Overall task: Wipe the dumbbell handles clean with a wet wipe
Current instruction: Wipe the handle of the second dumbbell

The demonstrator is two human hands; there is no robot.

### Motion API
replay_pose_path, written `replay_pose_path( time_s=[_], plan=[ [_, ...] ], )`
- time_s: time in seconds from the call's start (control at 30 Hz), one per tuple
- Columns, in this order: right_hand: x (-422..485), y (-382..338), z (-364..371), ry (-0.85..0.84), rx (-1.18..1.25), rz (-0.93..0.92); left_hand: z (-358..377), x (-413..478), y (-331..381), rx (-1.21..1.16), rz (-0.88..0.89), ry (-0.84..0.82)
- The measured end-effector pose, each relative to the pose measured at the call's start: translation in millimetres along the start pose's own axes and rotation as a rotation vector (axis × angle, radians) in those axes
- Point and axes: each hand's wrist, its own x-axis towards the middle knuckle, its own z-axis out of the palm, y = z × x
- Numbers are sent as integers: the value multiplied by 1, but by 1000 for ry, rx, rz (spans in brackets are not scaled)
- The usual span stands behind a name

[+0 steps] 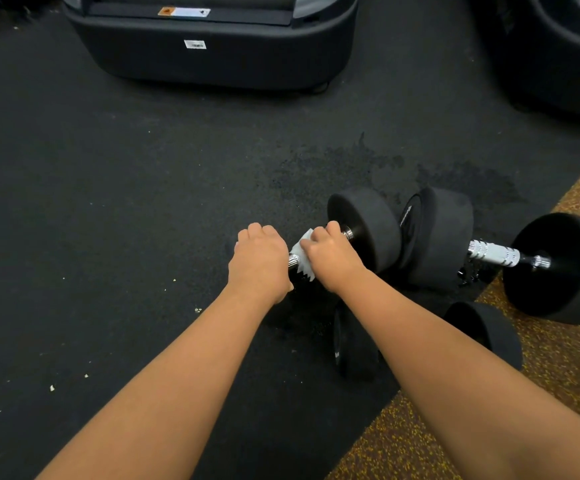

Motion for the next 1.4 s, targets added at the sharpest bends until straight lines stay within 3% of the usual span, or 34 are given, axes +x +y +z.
replay_pose_path(
  time_s=[0.13,0.3,0.43,0.6,0.9,1.2,1.4],
  plan=[
    [-5,11,-1,41,100,-18,2,-1,-1,10,18,17],
    [-3,1,-7,-40,13,51,2,0,0,7,8,16],
    [2,-11,-9,-21,-42,-53,0,2,2,18,-7,-5],
    [0,-10,-8,-24,88,-143,1,1,1,29,-15,7],
    [2,-3,-17,-145,-1,116,-3,3,4,43,-18,-22],
    [0,-19,-19,-84,118,-96,-4,6,6,90,-31,-40],
    [-2,-10,-21,-103,89,63,-7,6,7,109,-29,-58]
  ],
)
